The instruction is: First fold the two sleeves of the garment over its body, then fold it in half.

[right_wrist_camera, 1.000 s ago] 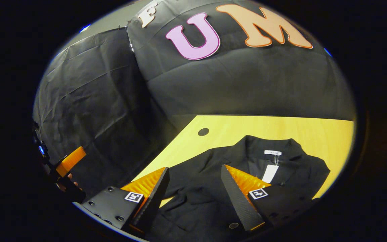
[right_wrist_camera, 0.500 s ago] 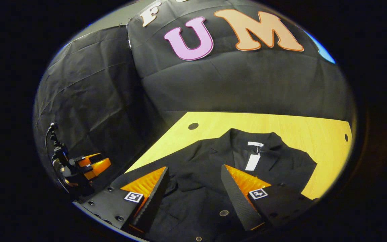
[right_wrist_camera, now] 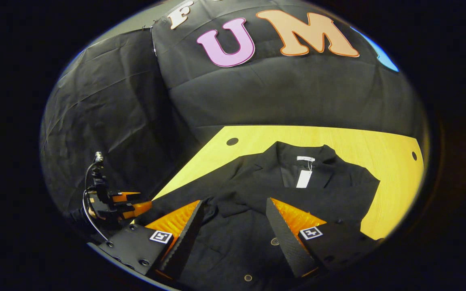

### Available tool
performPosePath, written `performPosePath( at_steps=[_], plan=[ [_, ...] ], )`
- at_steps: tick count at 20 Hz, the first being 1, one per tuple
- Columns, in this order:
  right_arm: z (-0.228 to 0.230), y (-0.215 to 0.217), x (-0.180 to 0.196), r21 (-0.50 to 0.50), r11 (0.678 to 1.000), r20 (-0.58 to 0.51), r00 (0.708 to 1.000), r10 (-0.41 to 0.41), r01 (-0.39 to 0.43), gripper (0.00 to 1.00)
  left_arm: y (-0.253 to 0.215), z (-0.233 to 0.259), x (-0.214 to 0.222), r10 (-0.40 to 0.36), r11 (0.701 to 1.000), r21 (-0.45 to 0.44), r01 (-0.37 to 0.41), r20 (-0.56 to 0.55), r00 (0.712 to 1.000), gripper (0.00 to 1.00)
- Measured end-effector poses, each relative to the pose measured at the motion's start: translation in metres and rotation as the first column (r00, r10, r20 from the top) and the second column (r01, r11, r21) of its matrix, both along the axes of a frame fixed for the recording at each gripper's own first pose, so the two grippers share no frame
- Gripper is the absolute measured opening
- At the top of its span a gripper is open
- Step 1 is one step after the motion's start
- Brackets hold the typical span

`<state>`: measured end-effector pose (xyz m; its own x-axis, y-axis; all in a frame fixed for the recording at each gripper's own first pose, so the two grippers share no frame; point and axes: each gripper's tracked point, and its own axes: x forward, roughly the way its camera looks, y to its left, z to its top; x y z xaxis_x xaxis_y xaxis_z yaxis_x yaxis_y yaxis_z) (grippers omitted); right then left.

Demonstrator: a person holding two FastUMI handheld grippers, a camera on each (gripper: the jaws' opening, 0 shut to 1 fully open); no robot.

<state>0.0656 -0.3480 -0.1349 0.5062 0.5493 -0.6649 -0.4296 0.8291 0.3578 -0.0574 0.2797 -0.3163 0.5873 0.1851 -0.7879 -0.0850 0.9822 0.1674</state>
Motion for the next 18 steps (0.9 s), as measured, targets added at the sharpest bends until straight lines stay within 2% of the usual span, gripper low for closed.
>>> performPosePath(
  at_steps=[3,5,7,8,11,12,13,14,15,16,18],
  plan=[
    [-0.004,0.001,-0.008,-0.012,1.000,-0.012,1.000,0.006,-0.006,0.98,0.005,-0.016,-0.010,-0.030,1.000,-0.012,0.029,-0.078,0.997,0.96],
    [-0.004,0.002,-0.013,-0.012,1.000,-0.020,1.000,0.011,-0.012,0.98,-0.002,-0.038,-0.032,-0.046,0.997,-0.072,0.032,-0.199,0.979,0.95],
    [-0.004,0.001,-0.015,-0.018,1.000,-0.024,1.000,0.014,-0.014,0.98,-0.005,-0.035,-0.017,-0.049,0.994,-0.102,0.035,-0.138,0.989,0.96],
    [-0.004,0.001,-0.015,-0.018,1.000,-0.026,1.000,0.014,-0.014,0.98,-0.006,-0.041,-0.030,-0.048,0.993,-0.114,0.027,-0.185,0.981,0.95],
    [-0.005,0.000,-0.016,-0.019,1.000,-0.035,0.999,0.013,-0.013,0.98,-0.006,-0.038,-0.024,-0.051,0.992,-0.126,0.028,-0.180,0.982,0.89],
    [-0.006,-0.001,-0.016,-0.021,1.000,-0.036,0.999,0.015,-0.015,0.98,-0.008,-0.039,-0.024,-0.057,0.991,-0.131,0.033,-0.187,0.981,0.90],
    [-0.005,-0.001,-0.017,-0.021,1.000,-0.037,0.999,0.017,-0.018,0.98,-0.011,-0.040,-0.026,-0.068,0.990,-0.135,0.041,-0.203,0.977,0.84],
    [-0.005,-0.001,-0.018,-0.020,1.000,-0.040,0.999,0.022,-0.023,0.98,-0.014,-0.041,-0.025,-0.076,0.989,-0.137,0.047,-0.209,0.975,0.83],
    [-0.006,-0.001,-0.019,-0.018,0.999,-0.045,0.999,0.026,-0.027,0.98,-0.015,-0.041,-0.026,-0.077,0.989,-0.140,0.046,-0.225,0.971,0.75],
    [-0.005,-0.001,-0.022,-0.017,0.999,-0.048,0.998,0.030,-0.031,0.98,-0.019,-0.040,-0.024,-0.084,0.988,-0.147,0.051,-0.226,0.970,0.70],
    [-0.006,-0.003,-0.022,-0.018,1.000,-0.038,0.999,0.024,-0.025,0.98,-0.023,-0.038,-0.025,-0.093,0.986,-0.159,0.058,-0.228,0.969,0.35]
  ],
)
